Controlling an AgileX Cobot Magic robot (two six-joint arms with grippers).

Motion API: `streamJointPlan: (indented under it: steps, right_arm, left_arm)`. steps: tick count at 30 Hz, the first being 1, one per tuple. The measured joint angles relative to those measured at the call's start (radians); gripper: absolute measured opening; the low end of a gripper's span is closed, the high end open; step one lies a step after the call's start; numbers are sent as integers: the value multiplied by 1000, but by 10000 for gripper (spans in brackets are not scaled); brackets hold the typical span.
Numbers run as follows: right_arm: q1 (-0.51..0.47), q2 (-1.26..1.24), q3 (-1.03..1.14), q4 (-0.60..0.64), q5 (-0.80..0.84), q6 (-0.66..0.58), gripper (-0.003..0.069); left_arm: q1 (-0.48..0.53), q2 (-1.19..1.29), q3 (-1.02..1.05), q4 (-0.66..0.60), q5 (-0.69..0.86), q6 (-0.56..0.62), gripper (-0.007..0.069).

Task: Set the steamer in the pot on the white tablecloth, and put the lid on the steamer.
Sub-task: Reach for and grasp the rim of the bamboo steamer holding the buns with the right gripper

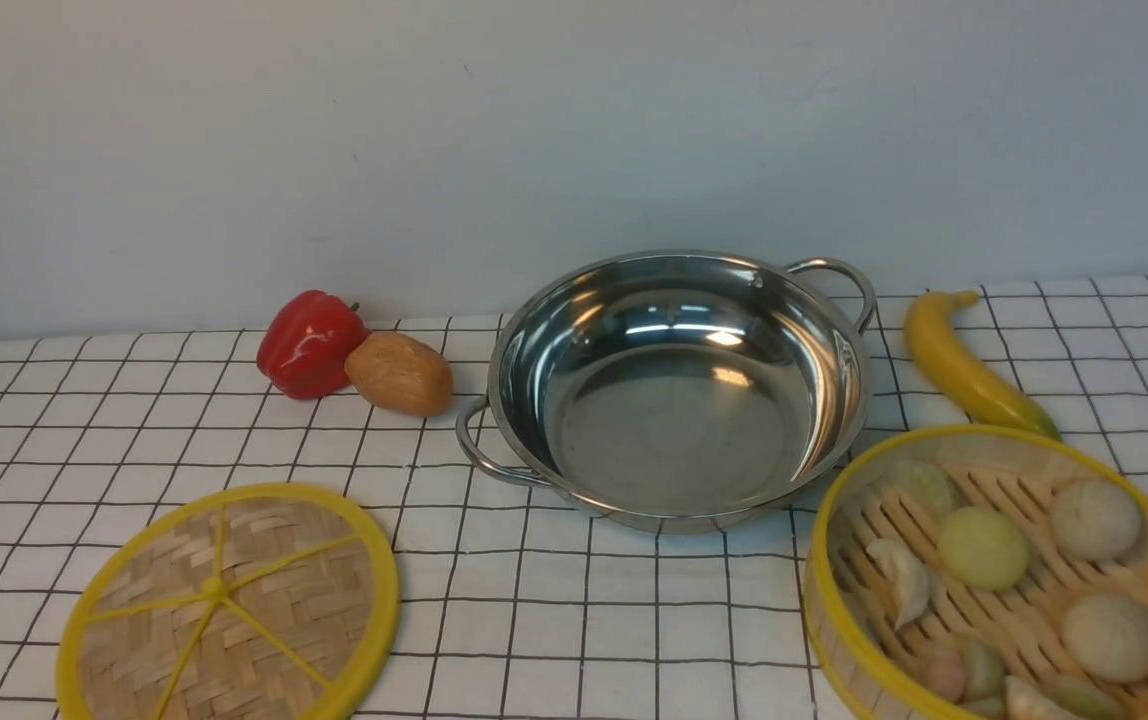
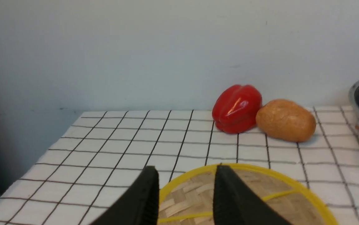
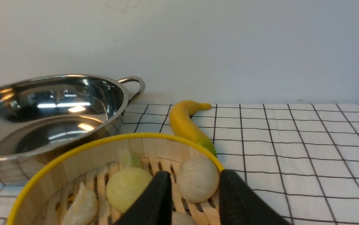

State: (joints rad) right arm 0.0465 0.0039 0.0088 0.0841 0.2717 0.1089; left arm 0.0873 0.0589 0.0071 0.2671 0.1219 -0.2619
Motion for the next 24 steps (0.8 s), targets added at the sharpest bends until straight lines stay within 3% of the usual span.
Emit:
streamJointPlan:
  steps: [4,7,10,20,24]
  right_arm:
    - [0,0,0,148,-22,57,240]
    - [0,0,0,385,-41,163,240]
    - [0,0,0,526,-44,206,240]
    - [0,0,0,620,-71,230,240]
    - [0,0,0,727,-210,246,240]
  left_arm:
    - [0,0,0,-76,-68,-78,243]
    - [0,0,0,-235,-166,-257,243]
    - [0,0,0,-309,-213,-363,243]
    - [0,0,0,-320,-255,-412,243]
    - [0,0,0,-319,-331,-413,243]
